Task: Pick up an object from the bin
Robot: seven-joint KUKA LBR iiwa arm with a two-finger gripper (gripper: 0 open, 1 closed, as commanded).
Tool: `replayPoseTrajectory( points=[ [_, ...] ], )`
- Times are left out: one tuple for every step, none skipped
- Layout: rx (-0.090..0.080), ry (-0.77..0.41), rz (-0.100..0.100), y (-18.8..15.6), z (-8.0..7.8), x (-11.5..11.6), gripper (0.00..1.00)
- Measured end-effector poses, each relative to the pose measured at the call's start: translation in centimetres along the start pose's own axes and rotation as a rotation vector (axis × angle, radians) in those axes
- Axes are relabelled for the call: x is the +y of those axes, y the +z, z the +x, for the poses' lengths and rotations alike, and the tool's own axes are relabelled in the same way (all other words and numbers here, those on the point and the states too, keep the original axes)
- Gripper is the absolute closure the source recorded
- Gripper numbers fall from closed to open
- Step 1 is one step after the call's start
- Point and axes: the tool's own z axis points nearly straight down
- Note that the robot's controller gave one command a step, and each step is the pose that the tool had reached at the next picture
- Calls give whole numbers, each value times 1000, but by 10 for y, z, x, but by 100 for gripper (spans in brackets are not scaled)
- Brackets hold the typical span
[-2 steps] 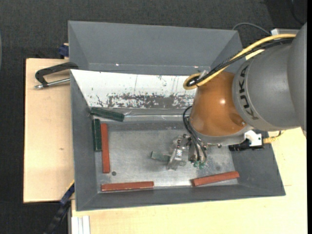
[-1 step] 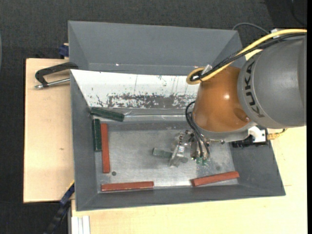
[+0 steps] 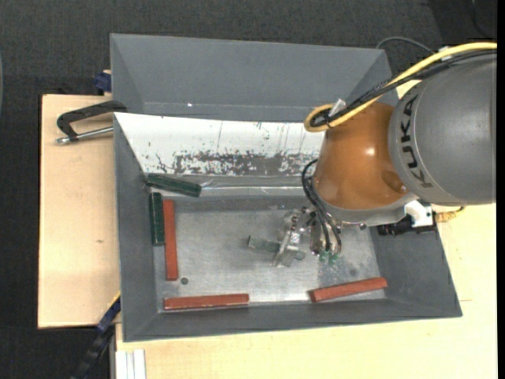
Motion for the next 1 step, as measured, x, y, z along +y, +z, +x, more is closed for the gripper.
replayPoseTrajectory(
  points=[
    [0, 0, 0, -3, 0, 0, 100]
  ],
)
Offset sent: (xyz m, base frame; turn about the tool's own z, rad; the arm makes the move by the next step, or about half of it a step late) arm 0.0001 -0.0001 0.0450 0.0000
